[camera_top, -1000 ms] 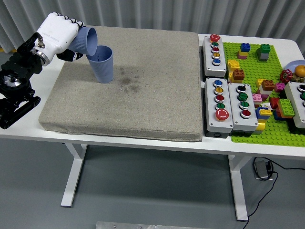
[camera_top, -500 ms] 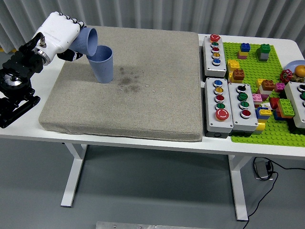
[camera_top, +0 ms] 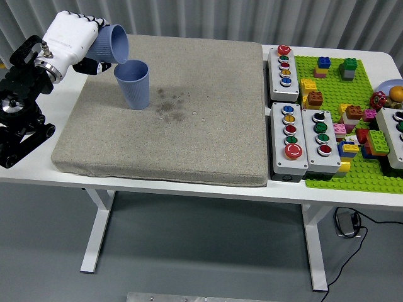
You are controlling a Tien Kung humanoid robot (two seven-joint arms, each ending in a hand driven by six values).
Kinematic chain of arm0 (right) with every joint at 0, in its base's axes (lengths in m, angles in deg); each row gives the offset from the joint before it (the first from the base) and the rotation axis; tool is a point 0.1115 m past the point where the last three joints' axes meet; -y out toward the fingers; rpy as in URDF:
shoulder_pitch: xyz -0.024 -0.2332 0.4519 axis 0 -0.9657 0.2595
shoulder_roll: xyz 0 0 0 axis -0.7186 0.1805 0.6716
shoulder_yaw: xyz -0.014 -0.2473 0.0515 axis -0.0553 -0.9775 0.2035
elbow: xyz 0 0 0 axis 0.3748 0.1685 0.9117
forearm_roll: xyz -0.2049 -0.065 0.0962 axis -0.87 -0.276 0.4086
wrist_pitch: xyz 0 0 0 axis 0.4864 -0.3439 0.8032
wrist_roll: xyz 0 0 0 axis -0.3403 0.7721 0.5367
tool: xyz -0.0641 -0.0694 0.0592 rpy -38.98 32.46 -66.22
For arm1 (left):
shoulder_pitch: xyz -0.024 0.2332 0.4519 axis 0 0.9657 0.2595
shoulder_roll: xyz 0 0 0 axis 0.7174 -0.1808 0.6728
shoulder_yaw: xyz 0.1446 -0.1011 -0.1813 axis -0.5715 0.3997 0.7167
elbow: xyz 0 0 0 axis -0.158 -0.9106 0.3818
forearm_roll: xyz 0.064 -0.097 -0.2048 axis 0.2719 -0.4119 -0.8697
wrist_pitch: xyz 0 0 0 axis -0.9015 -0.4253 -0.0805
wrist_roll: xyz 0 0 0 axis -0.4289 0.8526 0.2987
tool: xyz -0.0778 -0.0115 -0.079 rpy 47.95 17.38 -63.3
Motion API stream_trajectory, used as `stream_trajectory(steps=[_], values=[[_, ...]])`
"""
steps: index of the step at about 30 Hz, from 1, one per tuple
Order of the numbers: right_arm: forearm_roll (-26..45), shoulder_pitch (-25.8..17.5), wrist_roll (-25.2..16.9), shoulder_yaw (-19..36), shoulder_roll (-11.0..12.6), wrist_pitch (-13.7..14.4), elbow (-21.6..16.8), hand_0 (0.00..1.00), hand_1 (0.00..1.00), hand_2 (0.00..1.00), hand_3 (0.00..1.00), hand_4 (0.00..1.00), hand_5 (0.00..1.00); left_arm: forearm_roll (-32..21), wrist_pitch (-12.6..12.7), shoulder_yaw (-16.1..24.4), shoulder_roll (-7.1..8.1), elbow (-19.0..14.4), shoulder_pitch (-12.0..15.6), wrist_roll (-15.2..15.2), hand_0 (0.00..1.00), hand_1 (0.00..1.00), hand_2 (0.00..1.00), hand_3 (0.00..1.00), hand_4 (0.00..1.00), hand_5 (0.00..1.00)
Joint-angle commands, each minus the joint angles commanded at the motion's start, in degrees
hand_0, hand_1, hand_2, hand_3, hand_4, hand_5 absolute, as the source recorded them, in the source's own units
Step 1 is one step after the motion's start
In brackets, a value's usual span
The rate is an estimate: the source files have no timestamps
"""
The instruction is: Pick cup pour cup place
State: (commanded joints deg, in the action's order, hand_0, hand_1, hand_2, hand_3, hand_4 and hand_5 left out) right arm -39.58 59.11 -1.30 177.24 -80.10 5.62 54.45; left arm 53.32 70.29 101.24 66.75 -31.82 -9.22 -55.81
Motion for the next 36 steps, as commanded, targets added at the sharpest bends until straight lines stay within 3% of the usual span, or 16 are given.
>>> stream_trajectory(steps=[7, 11, 16, 19, 20, 24, 27, 30, 36], values=[[-0.3, -0.1, 0.0, 0.2, -0.1, 0.0, 0.0, 0.671, 0.549, 0.496, 0.543, 0.036, 0.380, -15.6, 3.9, 7.6, -0.42, -3.2, 4.8, 2.5, 0.480, 0.496, 0.536, 0.566, 0.760, 0.257], [-0.8, -0.3, 0.1, 0.5, -0.2, -0.1, 0.0, 0.670, 0.549, 0.496, 0.543, 0.035, 0.384, -25.2, 5.9, 13.3, -1.77, -6.1, 9.0, 4.7, 0.479, 0.497, 0.535, 0.566, 0.762, 0.258], [-1.4, -0.7, 0.2, 1.0, -0.5, -0.3, 0.0, 0.671, 0.549, 0.496, 0.543, 0.035, 0.383, -37.1, 9.9, 23.7, -5.91, -10.6, 16.6, 9.5, 0.479, 0.497, 0.534, 0.565, 0.763, 0.262], [-1.9, -1.1, 0.3, 1.4, -0.7, -0.4, 0.0, 0.671, 0.549, 0.496, 0.543, 0.035, 0.383, -44.3, 13.4, 30.1, -9.53, -13.1, 21.2, 14.0, 0.479, 0.497, 0.534, 0.565, 0.763, 0.262], [-2.0, -1.1, 0.4, 1.4, -0.7, -0.5, 0.0, 0.671, 0.549, 0.496, 0.543, 0.035, 0.383, -46.1, 13.4, 31.5, -10.41, -13.6, 22.3, 15.2, 0.479, 0.497, 0.534, 0.565, 0.763, 0.262], [-2.5, -1.5, 0.6, 1.7, -1.0, -0.6, -0.1, 0.670, 0.549, 0.496, 0.543, 0.035, 0.387, -46.7, 13.4, 34.7, -14.71, -15.0, 25.9, 19.0, 0.480, 0.496, 0.536, 0.565, 0.763, 0.263], [-2.7, -1.9, 0.7, 1.7, -1.2, -0.6, -0.1, 0.671, 0.549, 0.496, 0.543, 0.035, 0.385, -43.5, 13.4, 35.1, -17.52, -15.4, 28.0, 20.4, 0.483, 0.501, 0.538, 0.565, 0.762, 0.266], [-2.8, -2.2, 0.7, 1.7, -1.3, -0.6, -0.2, 0.671, 0.549, 0.496, 0.543, 0.035, 0.385, -40.6, 13.4, 35.3, -19.16, -15.6, 29.6, 21.5, 0.483, 0.501, 0.538, 0.565, 0.762, 0.266], [-2.8, -2.4, 0.6, 1.7, -1.4, -0.7, -0.1, 0.670, 0.549, 0.496, 0.543, 0.035, 0.387, -38.4, 13.4, 35.7, -20.81, -16.0, 31.9, 23.4, 0.483, 0.500, 0.539, 0.564, 0.762, 0.268]])
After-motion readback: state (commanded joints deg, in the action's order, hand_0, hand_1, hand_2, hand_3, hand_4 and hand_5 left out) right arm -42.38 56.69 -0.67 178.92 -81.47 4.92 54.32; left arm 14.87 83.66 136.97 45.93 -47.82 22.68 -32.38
